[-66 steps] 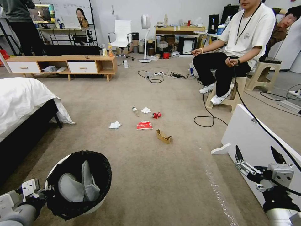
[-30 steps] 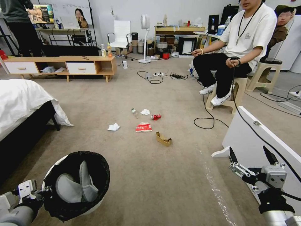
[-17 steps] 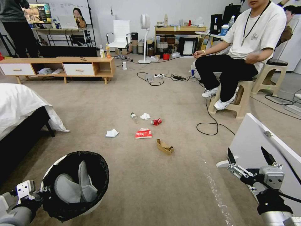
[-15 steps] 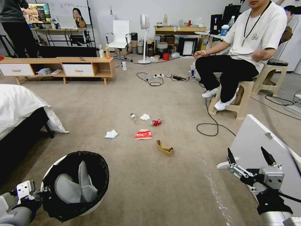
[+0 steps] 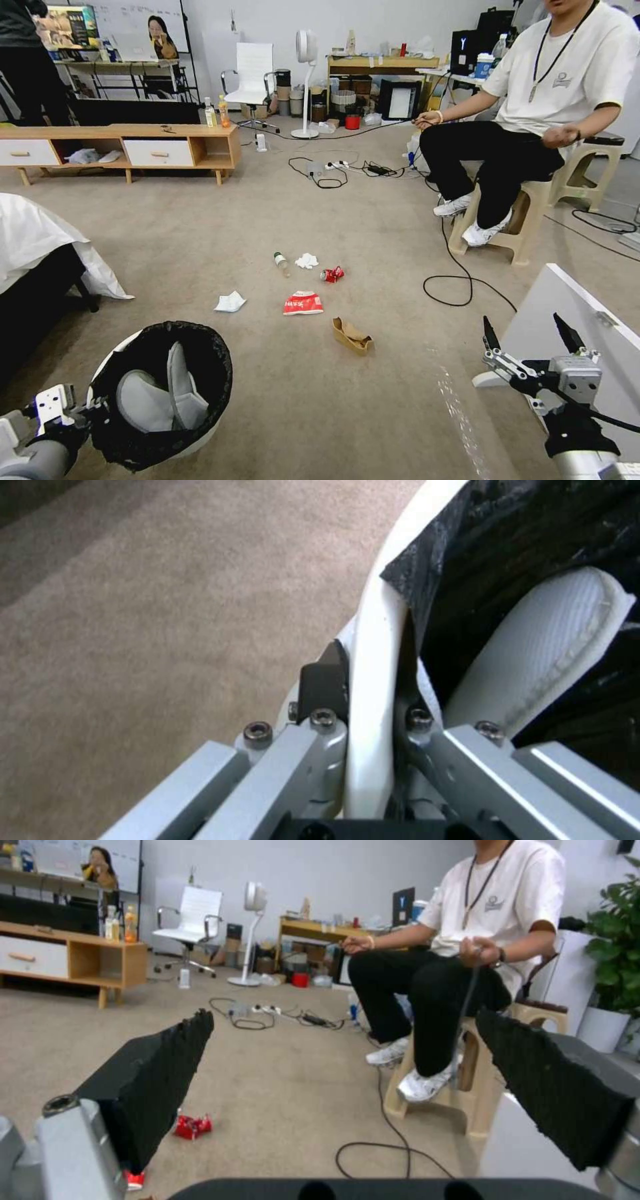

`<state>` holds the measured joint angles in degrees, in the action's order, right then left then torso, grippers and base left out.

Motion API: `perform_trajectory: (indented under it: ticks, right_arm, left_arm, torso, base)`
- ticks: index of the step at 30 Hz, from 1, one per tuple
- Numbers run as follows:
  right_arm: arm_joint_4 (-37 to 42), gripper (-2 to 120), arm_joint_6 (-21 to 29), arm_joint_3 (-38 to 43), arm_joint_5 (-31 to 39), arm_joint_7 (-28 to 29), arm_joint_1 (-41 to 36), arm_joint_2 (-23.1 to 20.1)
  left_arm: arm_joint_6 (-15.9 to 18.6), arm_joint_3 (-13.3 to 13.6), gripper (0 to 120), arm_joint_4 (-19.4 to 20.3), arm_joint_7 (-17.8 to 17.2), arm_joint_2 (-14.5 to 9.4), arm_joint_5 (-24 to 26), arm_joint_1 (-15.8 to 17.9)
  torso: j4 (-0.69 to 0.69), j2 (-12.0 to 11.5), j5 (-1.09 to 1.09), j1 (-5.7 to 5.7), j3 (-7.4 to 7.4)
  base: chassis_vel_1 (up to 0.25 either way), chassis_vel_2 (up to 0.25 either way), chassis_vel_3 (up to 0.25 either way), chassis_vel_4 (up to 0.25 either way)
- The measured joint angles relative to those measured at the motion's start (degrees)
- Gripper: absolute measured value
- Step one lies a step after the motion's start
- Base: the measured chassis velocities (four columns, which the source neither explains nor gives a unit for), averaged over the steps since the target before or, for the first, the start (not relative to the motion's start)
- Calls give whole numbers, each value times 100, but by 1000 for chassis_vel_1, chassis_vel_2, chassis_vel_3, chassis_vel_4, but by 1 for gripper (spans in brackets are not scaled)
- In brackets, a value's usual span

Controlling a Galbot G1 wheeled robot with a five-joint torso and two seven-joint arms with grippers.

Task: Pick up the trash bin and place the garbage on the floor into it.

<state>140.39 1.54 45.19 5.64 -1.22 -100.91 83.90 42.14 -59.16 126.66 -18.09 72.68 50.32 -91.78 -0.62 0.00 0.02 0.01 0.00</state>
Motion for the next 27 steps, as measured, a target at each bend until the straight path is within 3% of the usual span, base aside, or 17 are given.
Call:
perform_trajectory:
  ticks: [13, 27]
  right_arm:
    - [-51, 100, -68, -45, -23, -16, 24, -6]
    - [-116, 100, -187, -64, -24, -60, 30, -11]
  left_arm:
    - [0, -5, 2, -21, -6, 12, 2, 12]
    - [0, -9, 2, -23, -7, 24, 21, 11]
  torso:
    - [-1, 0, -2, 1, 1]
    - [-3, 0, -2, 0, 0]
  base:
    - [-124, 139, 131, -127]
    - [-1, 3, 5, -1]
